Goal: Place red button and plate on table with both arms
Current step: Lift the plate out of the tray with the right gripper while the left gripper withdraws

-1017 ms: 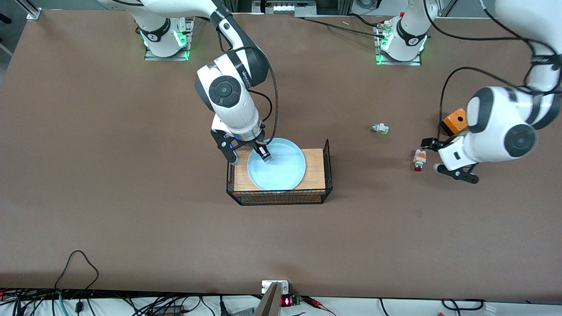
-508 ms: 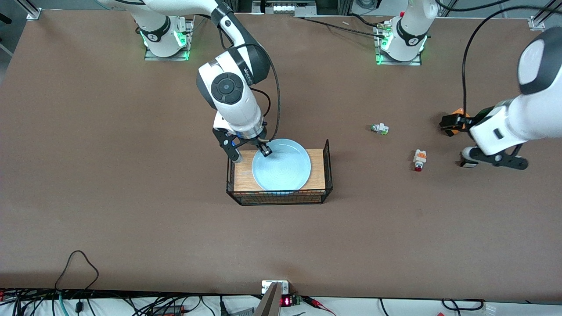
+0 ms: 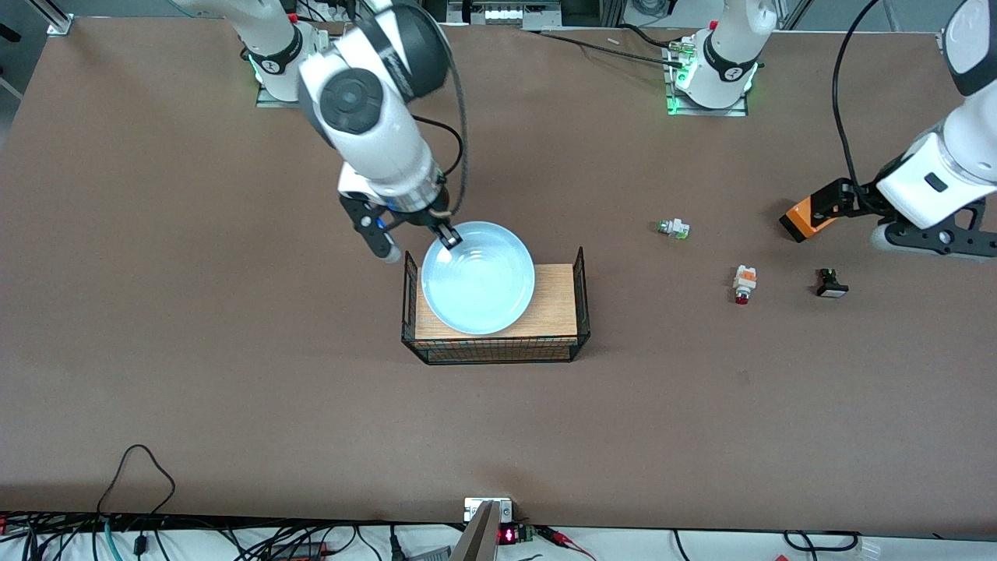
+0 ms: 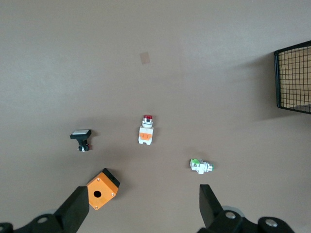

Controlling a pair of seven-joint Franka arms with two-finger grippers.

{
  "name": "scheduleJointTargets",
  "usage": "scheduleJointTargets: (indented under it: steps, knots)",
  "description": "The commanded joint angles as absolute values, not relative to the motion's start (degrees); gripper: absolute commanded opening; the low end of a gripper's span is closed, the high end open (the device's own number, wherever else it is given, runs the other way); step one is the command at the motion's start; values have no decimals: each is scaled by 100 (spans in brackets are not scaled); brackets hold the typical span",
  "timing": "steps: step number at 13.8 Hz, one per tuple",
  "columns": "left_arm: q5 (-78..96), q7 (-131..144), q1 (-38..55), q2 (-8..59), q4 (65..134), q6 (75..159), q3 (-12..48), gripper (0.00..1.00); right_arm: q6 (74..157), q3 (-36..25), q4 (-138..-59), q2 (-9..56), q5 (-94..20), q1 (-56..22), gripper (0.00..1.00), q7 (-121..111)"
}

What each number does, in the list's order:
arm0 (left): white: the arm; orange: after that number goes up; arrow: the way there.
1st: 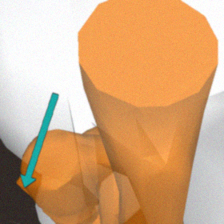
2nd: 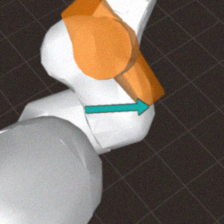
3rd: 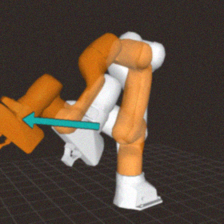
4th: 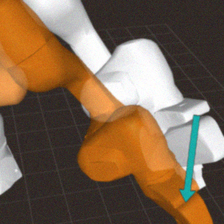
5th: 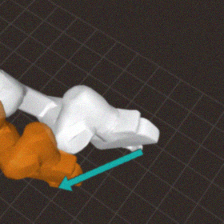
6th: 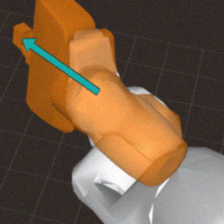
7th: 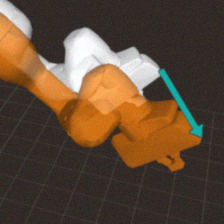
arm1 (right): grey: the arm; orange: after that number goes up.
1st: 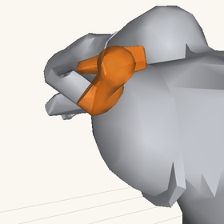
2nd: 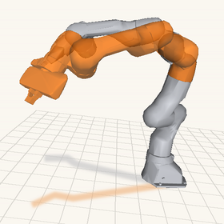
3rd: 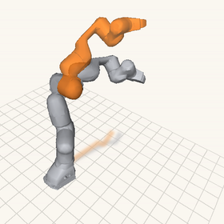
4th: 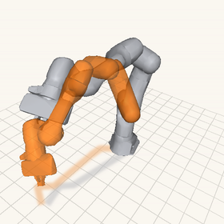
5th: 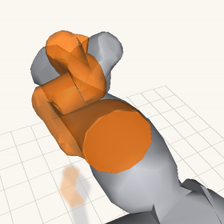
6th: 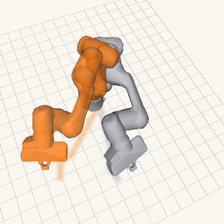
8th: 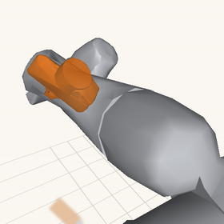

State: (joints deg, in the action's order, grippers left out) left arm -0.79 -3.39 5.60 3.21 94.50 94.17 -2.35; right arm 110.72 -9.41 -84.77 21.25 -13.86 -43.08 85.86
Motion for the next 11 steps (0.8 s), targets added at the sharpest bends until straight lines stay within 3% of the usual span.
scheduleJointTargets:
  steps: [1,4,11]
  knots:
    - [-70,-290,677,53,9800,9598,-334,100,10532,-940,-8149,1881,-1792,-3947,0,8324]
    - [-88,-342,659,53,9808,9677,-299,100,10108,-941,-7683,1872,-1942,-3535,0,7694]
    - [-88,-281,615,44,9809,9633,-299,100,9555,-914,-7751,1934,-1925,-2173,0,4795]
